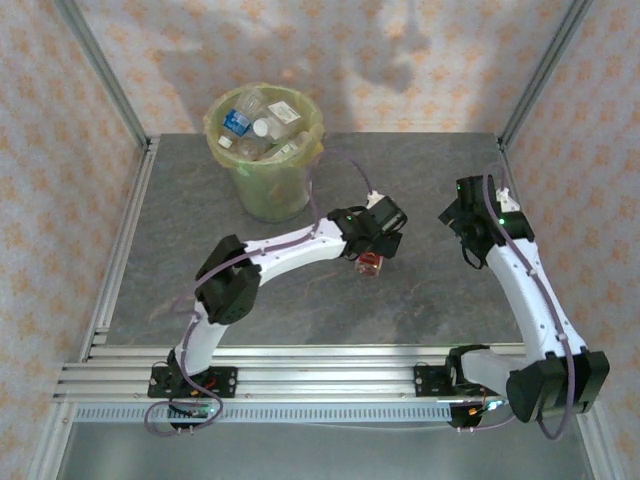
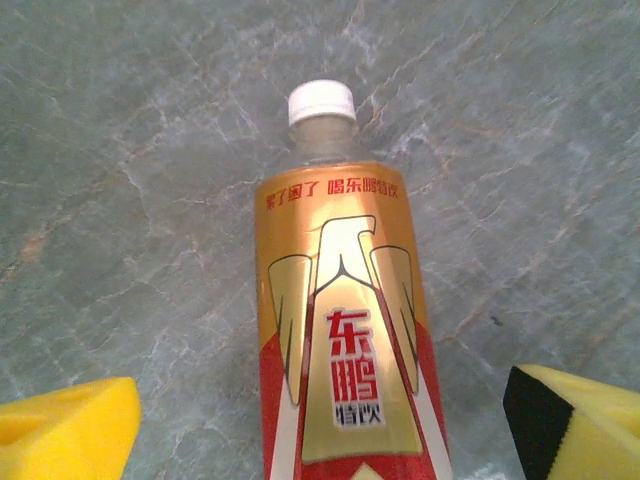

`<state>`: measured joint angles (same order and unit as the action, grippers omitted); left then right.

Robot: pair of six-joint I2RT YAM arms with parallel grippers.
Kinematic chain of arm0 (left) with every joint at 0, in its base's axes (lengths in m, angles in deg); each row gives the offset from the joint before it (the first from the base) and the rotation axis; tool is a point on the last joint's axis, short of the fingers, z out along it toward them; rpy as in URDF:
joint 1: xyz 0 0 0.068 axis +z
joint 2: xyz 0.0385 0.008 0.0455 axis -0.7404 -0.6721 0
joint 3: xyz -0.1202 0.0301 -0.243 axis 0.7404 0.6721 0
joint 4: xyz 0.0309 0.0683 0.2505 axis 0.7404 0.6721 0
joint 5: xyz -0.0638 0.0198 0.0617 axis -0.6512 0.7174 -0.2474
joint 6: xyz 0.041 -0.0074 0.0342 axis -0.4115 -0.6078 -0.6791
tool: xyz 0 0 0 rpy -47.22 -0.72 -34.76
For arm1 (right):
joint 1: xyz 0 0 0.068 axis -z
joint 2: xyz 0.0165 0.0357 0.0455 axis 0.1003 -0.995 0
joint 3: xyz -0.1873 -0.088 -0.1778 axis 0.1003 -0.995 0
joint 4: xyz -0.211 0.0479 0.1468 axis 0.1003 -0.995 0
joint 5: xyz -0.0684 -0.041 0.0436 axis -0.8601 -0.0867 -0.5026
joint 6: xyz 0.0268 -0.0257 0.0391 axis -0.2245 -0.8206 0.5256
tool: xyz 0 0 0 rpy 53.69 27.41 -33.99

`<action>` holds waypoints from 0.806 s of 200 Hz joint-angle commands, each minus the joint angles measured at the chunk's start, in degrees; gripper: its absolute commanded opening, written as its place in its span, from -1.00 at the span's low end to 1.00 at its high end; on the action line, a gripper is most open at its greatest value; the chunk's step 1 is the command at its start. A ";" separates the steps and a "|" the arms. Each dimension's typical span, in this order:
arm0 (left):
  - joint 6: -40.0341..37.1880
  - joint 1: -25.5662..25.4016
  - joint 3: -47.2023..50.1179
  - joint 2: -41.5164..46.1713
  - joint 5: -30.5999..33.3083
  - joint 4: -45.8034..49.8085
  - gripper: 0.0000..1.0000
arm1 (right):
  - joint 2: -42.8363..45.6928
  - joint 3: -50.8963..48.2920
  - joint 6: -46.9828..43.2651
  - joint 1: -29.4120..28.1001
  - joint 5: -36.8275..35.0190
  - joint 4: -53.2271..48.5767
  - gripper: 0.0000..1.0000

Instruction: Put the plastic bottles in the bin

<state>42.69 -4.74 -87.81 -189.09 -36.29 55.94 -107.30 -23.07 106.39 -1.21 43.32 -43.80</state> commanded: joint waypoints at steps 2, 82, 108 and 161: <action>-2.21 -0.23 -4.97 -3.08 -0.15 6.56 0.91 | 2.74 1.10 -0.41 -0.15 -4.41 -2.78 0.98; -1.90 0.03 -13.16 -12.89 2.13 10.77 0.90 | 4.95 -0.55 -0.58 -0.16 -2.57 -1.38 0.98; -1.82 0.38 -12.52 -13.64 1.61 9.93 0.86 | 4.94 -1.13 -0.83 -0.16 -1.29 -0.25 0.98; -3.20 1.11 -6.69 -11.44 0.01 5.01 0.45 | 3.46 -2.54 -1.99 -0.16 4.87 4.18 0.98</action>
<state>40.94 -4.22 -97.84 -202.40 -36.24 62.79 -103.33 -24.42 105.76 -1.21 45.15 -42.31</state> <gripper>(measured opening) 0.759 0.991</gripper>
